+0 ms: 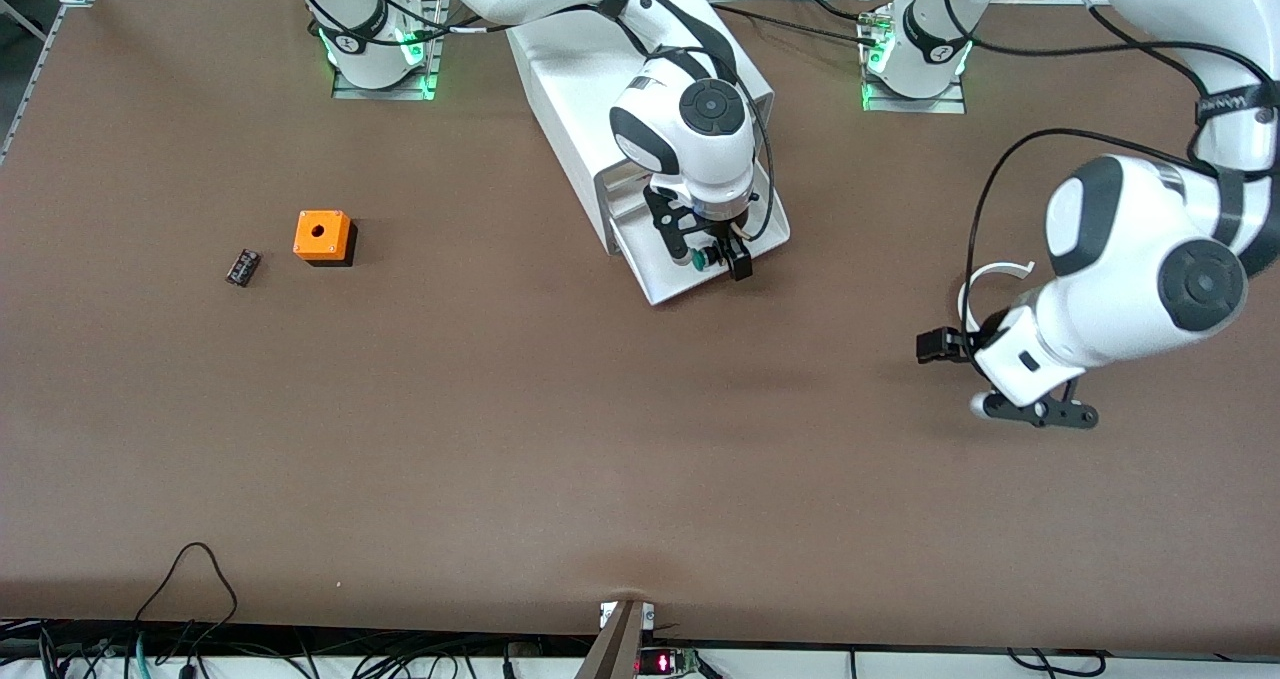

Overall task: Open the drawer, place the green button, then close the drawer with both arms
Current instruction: 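Open the right gripper over the drawer while the left gripper moves aside, then lift the right gripper out of the drawer while the left gripper approaches the drawer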

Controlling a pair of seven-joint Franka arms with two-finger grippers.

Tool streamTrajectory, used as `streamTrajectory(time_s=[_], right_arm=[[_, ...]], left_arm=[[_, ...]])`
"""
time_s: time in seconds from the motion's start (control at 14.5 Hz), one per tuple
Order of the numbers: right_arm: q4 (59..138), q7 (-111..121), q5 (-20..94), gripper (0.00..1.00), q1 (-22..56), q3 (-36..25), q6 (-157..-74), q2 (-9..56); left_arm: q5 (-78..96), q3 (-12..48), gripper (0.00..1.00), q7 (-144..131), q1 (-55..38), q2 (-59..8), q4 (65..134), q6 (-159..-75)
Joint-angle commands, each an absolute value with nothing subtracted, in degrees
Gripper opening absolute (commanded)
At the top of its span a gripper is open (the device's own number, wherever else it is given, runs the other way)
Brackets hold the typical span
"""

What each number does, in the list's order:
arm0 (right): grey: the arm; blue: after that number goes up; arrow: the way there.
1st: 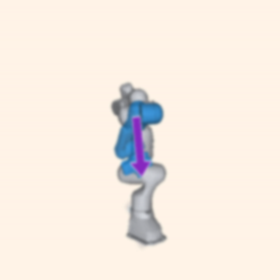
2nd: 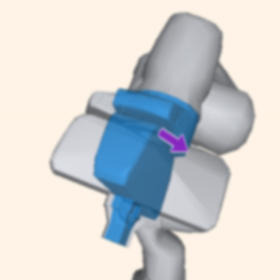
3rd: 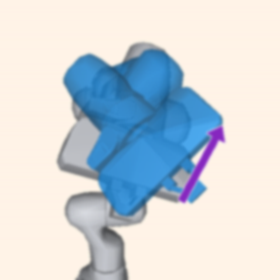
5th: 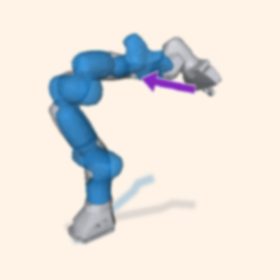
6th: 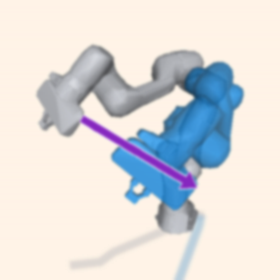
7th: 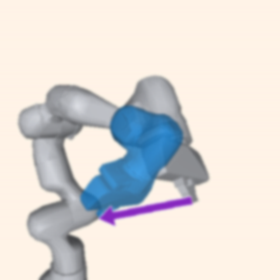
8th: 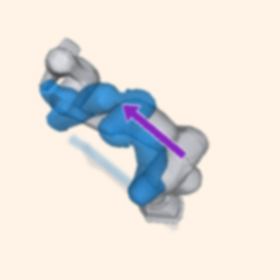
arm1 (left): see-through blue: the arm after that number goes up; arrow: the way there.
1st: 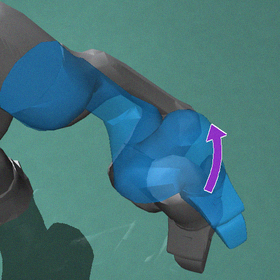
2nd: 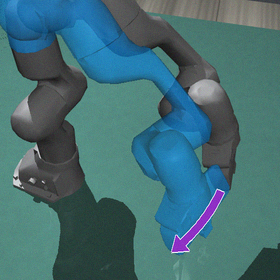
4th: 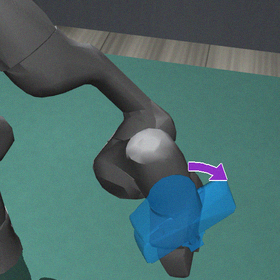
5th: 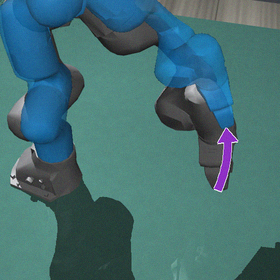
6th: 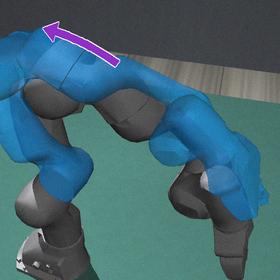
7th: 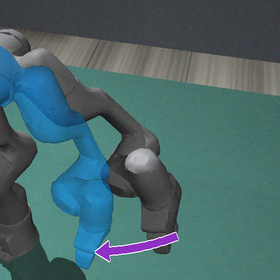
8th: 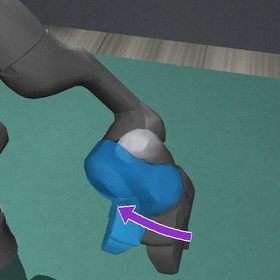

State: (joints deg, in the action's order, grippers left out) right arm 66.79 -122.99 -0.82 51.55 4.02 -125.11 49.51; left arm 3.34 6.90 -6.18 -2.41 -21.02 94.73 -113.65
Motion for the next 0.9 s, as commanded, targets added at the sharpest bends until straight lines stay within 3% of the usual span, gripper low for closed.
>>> streamTrajectory(time_s=[0.0,0.55,0.76,0.83], right_arm=[[67.1,-122.8,-0.4,1.0,50.7,3.9,-123.3,47.2],[67.1,-111.4,-0.3,1.0,44.7,4.3,-115.0,39.3],[67.1,-105.6,-0.1,1.0,42.0,4.1,-110.8,36.7],[67.5,-82.3,4.4,1.0,33.1,4.0,-102.1,31.0]], left_arm=[[1.6,8.6,0.99,-17.3,-2.4,-13.4,107.7,-120.7],[1.6,10.1,0.99,-37.2,-8.0,-19.0,107.6,-120.1],[1.6,10.0,0.99,-41.2,-12.2,-21.9,107.0,-123.9],[1.7,10.1,0.99,-42.0,-18.4,-26.8,107.2,-129.1]])
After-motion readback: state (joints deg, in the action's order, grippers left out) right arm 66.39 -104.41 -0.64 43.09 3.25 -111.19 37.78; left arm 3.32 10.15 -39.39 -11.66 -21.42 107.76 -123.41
